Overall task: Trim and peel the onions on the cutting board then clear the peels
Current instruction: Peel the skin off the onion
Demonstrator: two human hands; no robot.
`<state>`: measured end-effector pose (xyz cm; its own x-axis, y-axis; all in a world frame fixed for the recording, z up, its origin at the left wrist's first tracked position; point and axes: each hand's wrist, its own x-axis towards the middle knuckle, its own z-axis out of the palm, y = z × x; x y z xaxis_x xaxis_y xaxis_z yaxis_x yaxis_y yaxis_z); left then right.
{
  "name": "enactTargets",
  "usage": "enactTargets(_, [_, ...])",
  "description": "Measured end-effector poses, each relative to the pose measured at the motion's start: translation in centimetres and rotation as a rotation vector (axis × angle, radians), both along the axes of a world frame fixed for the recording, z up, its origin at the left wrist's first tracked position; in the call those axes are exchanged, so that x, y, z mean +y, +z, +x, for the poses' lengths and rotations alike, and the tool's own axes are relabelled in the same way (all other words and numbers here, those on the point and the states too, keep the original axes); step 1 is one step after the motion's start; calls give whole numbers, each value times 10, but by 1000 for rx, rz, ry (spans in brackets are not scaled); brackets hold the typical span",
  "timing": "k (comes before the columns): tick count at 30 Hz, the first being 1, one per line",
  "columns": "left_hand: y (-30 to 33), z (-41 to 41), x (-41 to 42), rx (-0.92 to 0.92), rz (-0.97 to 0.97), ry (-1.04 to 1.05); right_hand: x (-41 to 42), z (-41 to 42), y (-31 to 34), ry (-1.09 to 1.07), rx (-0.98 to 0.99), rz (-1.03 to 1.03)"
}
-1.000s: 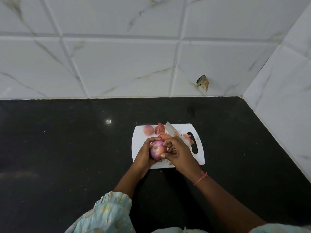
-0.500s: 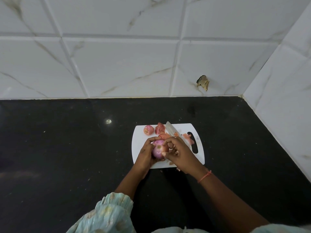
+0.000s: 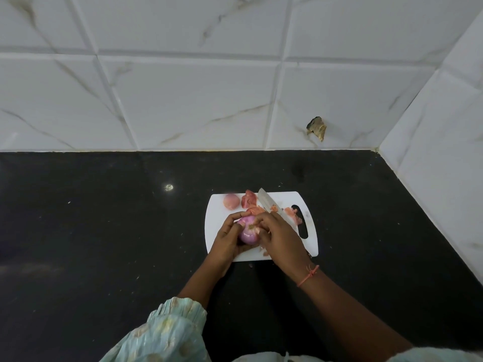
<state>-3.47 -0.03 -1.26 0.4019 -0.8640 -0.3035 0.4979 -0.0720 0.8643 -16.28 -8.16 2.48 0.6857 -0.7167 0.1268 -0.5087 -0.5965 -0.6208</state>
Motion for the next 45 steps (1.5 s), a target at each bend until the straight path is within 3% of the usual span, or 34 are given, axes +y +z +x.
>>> enactTargets(7, [0,0,0,-27,8,4,-4,6,1,45,55,-30])
enactTargets(19, [4,-1,1,-45,-19,-14,2,-1,-7,-57,-126,68])
enactTargets(35, [7,1,2,13,-9,-14,-5,1,1,-44,-54,99])
enactTargets(41, [5,0,-1,85,7,37,-5,3,-2,-197,-258,381])
enactTargets(45, [4,0,-1,60,11,45,6,8,-3,-120,-305,440])
